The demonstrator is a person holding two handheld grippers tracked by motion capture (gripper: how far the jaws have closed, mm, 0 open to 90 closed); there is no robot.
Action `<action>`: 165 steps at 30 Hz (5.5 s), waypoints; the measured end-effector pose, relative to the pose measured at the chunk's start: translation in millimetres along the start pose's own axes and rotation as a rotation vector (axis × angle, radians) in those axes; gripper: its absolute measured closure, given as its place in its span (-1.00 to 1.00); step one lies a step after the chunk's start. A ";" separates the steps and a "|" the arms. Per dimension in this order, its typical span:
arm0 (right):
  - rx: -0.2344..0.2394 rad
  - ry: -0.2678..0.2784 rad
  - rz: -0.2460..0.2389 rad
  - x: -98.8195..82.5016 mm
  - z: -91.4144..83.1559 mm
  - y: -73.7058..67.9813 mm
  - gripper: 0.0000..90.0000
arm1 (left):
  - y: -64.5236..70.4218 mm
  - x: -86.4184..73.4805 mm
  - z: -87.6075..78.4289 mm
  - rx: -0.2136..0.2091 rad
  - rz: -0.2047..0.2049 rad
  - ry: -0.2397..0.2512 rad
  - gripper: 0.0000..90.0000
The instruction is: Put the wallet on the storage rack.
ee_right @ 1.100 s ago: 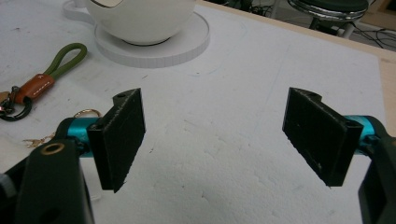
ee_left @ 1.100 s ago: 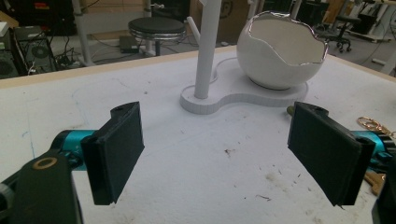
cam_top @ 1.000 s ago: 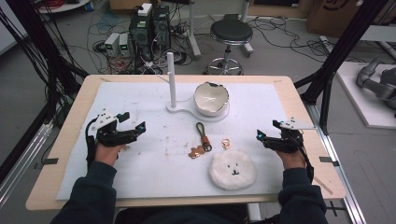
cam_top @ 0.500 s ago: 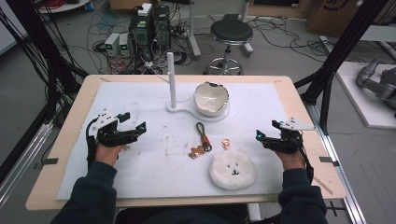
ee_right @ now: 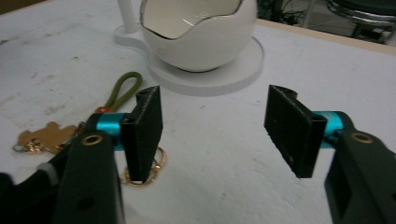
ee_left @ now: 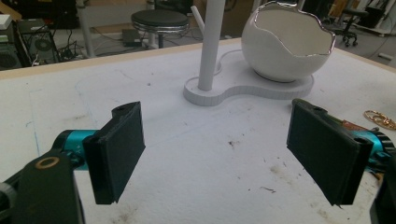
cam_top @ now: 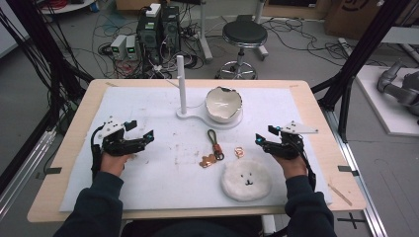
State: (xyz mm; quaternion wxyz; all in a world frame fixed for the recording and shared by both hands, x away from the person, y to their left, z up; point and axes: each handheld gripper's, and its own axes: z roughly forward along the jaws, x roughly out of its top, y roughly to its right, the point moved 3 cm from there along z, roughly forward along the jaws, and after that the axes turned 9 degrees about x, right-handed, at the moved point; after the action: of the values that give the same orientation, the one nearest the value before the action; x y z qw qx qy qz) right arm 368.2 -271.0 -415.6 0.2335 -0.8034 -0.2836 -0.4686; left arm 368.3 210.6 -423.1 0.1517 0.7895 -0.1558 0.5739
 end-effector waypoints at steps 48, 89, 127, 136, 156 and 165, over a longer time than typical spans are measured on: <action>0.439 -0.454 -0.085 -43.0 25.0 -30.8 -0.07 | 2.4 -2.8 4.3 -0.026 -0.003 -0.028 -0.51; 0.489 -0.059 -0.118 10.3 36.9 -63.3 -0.07 | 136.3 -8.2 27.6 -0.584 0.122 -0.081 0.72; 0.233 0.073 -0.180 53.8 14.7 -38.4 0.69 | 0.4 6.2 0.8 -0.001 -0.052 -0.002 -0.38; 0.082 0.001 -0.314 102.8 19.8 -24.5 0.68 | -8.0 1.9 1.8 0.016 -0.064 -0.020 -0.46; -0.189 -0.452 -0.694 151.2 87.1 -17.5 0.65 | -3.9 -0.1 5.8 -0.027 -0.088 -0.023 -0.46; -0.206 -0.559 -0.742 142.9 125.4 -20.2 0.65 | -2.5 -0.6 6.2 -0.033 -0.088 -0.023 -0.46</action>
State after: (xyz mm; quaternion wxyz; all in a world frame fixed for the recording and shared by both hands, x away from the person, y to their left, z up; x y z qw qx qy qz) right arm 489.5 -142.0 -343.5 -0.1158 -0.7623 -0.5552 -0.3120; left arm 374.5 210.3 -425.7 0.1882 0.7996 -0.1322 0.5547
